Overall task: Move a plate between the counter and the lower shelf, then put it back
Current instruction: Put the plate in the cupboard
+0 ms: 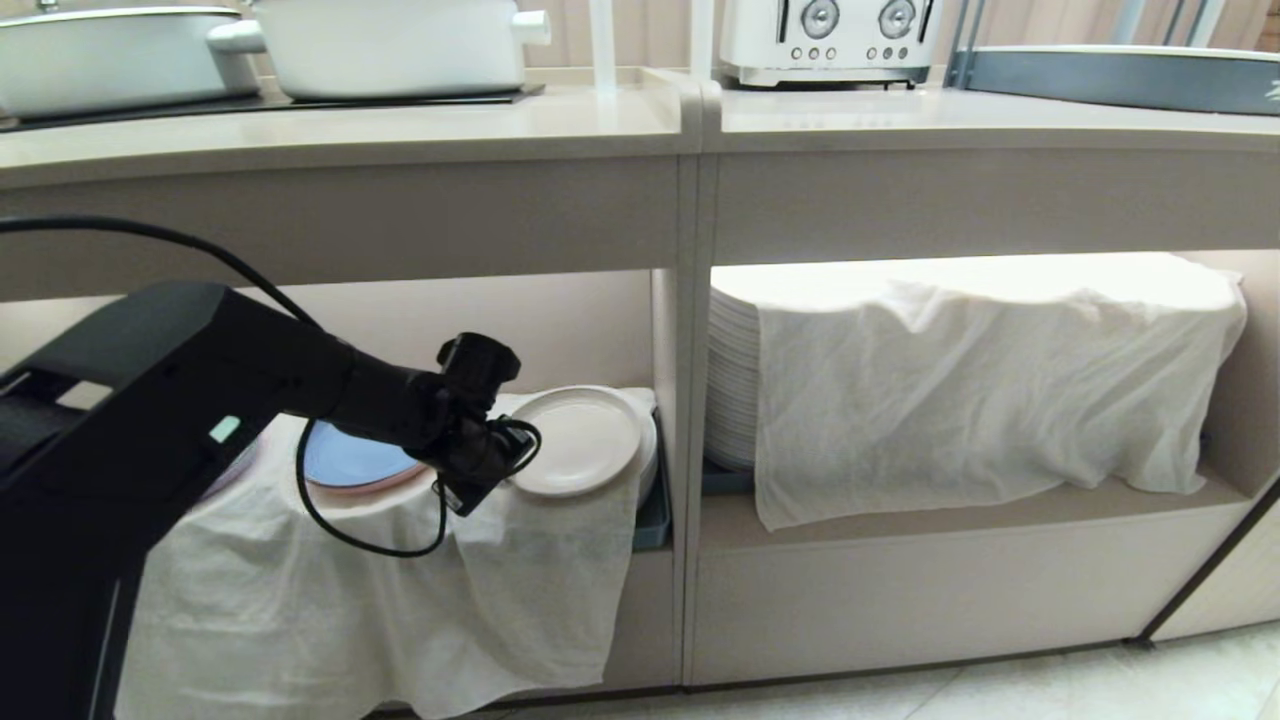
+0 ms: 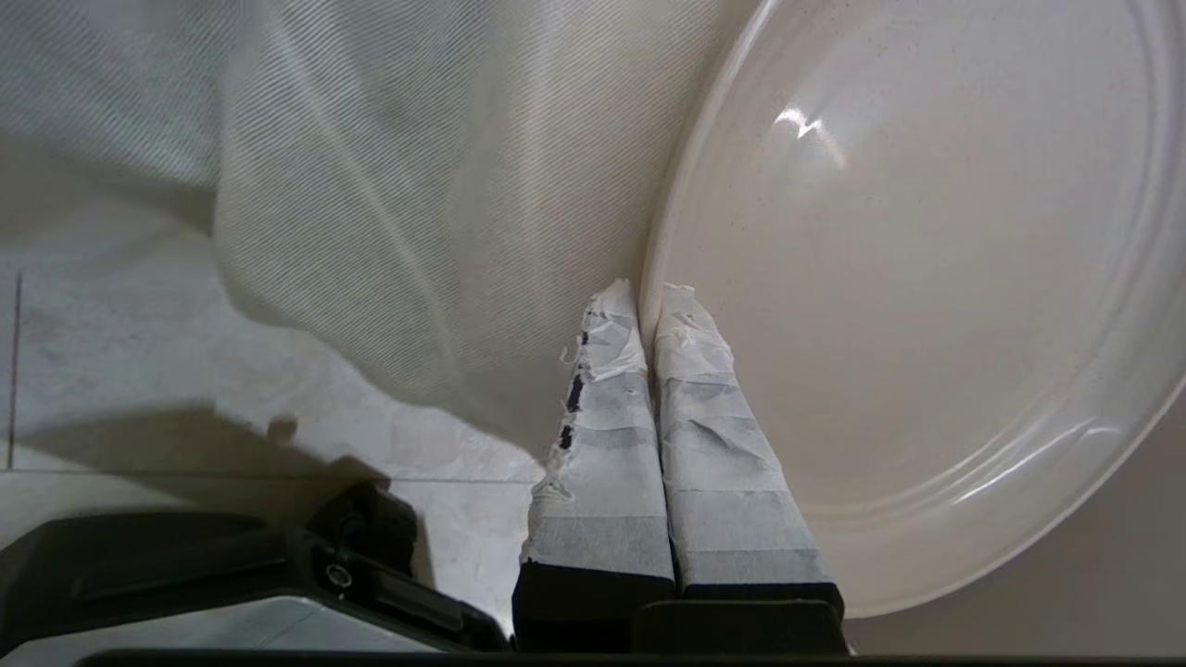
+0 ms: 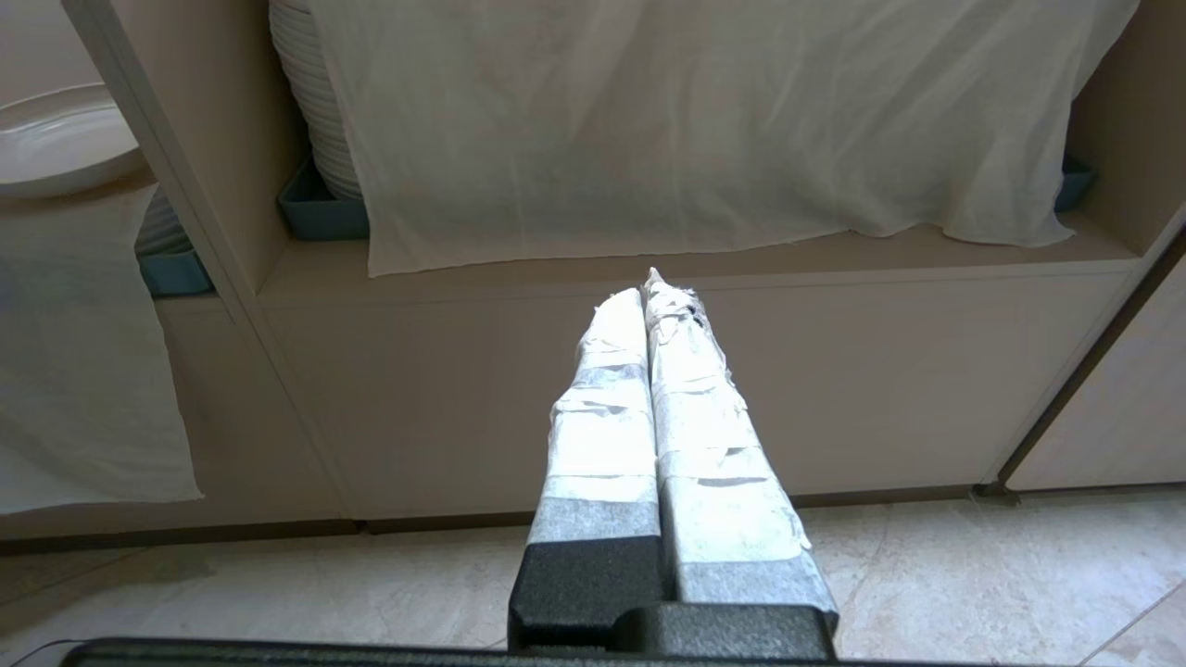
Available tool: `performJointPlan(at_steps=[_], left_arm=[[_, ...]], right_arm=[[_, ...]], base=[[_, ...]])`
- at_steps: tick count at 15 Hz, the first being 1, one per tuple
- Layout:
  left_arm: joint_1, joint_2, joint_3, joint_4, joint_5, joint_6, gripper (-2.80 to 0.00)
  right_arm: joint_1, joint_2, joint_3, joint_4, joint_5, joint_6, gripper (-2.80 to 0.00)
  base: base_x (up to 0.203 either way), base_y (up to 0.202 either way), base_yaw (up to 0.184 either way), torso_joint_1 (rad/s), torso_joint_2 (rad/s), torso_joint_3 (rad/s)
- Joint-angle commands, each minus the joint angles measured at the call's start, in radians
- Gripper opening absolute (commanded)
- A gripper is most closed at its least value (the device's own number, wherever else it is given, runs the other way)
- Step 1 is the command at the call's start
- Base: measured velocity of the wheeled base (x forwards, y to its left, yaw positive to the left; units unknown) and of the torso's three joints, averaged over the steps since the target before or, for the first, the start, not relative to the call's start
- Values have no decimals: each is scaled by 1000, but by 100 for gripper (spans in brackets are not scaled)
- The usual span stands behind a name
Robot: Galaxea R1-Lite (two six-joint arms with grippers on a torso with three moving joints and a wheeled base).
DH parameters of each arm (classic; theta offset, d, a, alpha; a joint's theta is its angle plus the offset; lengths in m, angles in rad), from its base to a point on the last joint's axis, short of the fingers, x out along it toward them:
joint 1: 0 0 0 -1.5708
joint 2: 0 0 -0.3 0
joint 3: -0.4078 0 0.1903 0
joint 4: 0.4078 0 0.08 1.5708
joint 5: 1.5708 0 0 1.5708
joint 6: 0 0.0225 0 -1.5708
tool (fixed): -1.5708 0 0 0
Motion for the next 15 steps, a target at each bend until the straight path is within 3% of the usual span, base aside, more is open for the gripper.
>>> performJointPlan(at_steps=[1,15], left_arm=[[-1,21,-24,1,5,-7,-280],[-5,58,-66,4,8,1,-280]], right_arm=[[0,0,0,0,0,0,-280],[0,0,0,0,0,0,-280]], base=[[0,0,0,0,0,0],[0,0,0,0,0,0]])
